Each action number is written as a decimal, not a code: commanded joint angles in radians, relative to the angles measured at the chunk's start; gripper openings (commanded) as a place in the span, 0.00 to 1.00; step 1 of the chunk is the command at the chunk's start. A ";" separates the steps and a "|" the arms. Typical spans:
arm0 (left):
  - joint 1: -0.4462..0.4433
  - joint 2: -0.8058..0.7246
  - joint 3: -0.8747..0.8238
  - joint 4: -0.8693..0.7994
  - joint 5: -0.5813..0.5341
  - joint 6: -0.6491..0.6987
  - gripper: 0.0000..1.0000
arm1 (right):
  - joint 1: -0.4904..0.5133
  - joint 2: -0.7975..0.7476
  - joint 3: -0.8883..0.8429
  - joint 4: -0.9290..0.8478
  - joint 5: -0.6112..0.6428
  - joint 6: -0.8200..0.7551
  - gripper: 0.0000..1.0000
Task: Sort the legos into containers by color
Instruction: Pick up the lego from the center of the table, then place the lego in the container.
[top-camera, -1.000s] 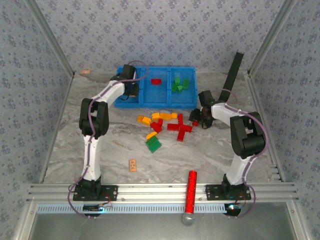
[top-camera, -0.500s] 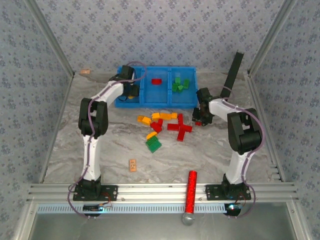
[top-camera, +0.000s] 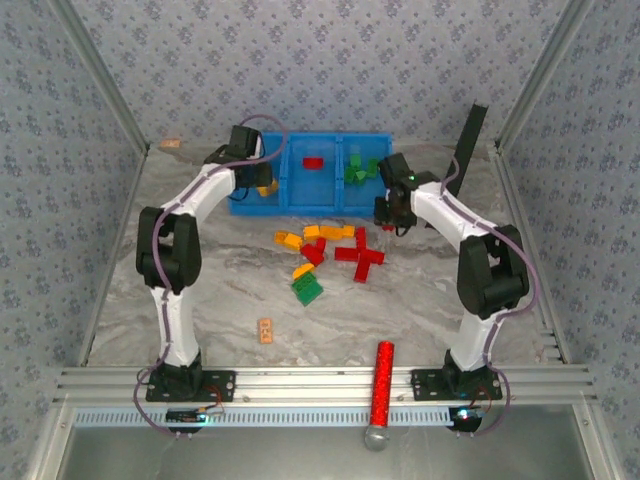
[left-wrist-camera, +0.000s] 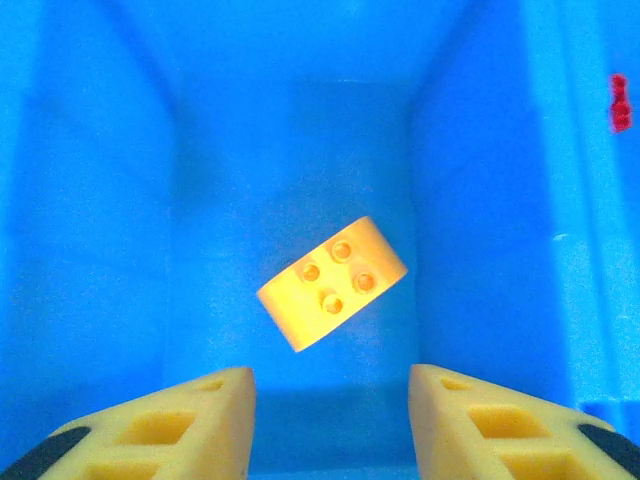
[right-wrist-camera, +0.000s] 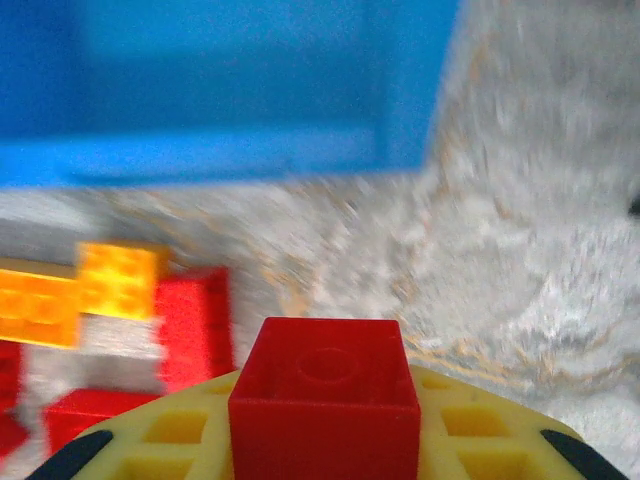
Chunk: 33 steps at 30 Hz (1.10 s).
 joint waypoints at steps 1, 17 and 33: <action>-0.002 -0.084 -0.050 0.023 0.031 -0.019 0.41 | 0.055 -0.012 0.141 -0.072 0.058 -0.088 0.20; -0.118 -0.505 -0.531 0.003 0.129 -0.102 0.51 | 0.188 0.524 0.919 -0.104 0.067 -0.340 0.21; -0.406 -0.466 -0.688 0.086 0.064 0.078 0.57 | 0.203 0.705 0.972 -0.016 -0.019 -0.345 0.28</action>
